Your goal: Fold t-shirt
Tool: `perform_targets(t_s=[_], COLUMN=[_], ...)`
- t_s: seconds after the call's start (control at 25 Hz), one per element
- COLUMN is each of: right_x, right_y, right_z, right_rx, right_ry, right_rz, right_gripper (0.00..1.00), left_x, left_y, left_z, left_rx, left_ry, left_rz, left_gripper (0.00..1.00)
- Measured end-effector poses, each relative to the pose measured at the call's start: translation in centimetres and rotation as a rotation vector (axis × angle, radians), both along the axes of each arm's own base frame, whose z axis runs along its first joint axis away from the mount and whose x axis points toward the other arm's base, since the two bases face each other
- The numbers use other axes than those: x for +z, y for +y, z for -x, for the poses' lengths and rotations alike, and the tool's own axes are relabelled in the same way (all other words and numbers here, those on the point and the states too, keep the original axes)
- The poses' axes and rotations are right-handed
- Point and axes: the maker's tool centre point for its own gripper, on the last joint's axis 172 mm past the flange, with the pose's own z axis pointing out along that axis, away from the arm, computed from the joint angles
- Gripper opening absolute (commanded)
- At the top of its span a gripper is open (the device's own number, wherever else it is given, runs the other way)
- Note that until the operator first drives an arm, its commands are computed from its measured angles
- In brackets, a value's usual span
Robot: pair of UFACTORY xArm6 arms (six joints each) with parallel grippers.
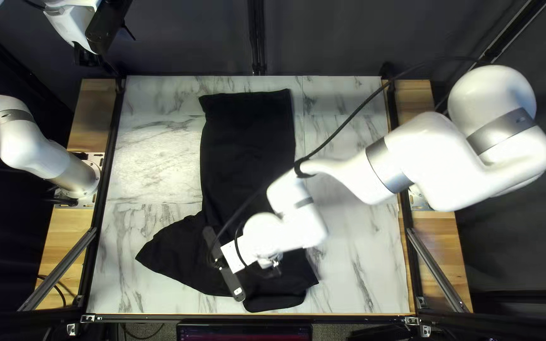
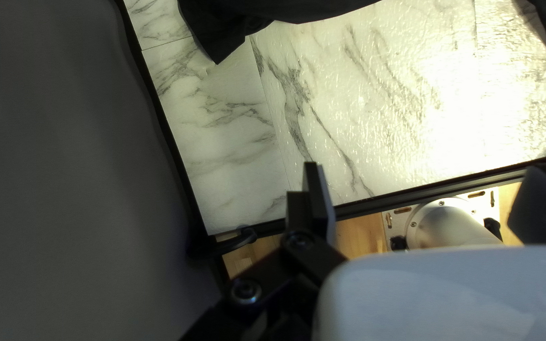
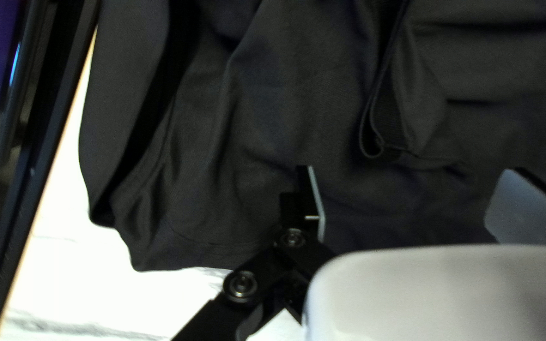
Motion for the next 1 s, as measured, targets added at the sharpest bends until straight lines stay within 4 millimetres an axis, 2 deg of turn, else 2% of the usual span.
perform_targets(t_s=[0.24, 0.48, 0.6, 0.76, 0.8, 0.84, 1.0], right_x=[-0.6, 0.4, 1.1, 1.9, 2.1, 2.2, 3.0], right_y=[-0.5, -2.4, -3.9, -6.1, -6.6, -7.1, -8.1], right_z=[-0.5, 0.1, 0.8, 3.1, 3.6, 4.1, 5.1], right_rx=[0.046, 0.069, 0.084, 0.129, 0.143, 0.16, 0.189], right_ry=[0.033, 0.02, 0.011, 0.007, 0.005, 0.001, -0.026], right_rz=[-0.017, -0.006, 0.003, 0.011, 0.01, 0.008, -0.005], right_gripper=[0.0, 0.0, 0.0, 0.0, 0.28, 1.0, 1.0], left_x=[0.0, 0.0, 0.0, 0.0, 0.0, 0.0, 0.0], left_y=[0.0, 0.0, 0.0, 0.0, 0.0, 0.0, 0.0], left_z=[0.0, 0.0, 0.0, 0.0, 0.0, 0.0, 0.0], left_rx=[0.0, 0.0, 0.0, 0.0, 0.0, 0.0, 0.0], left_ry=[0.0, 0.0, 0.0, 0.0, 0.0, 0.0, 0.0], left_rz=[0.0, 0.0, 0.0, 0.0, 0.0, 0.0, 0.0], left_gripper=[1.0, 1.0, 1.0, 1.0, 1.0, 1.0, 1.0])
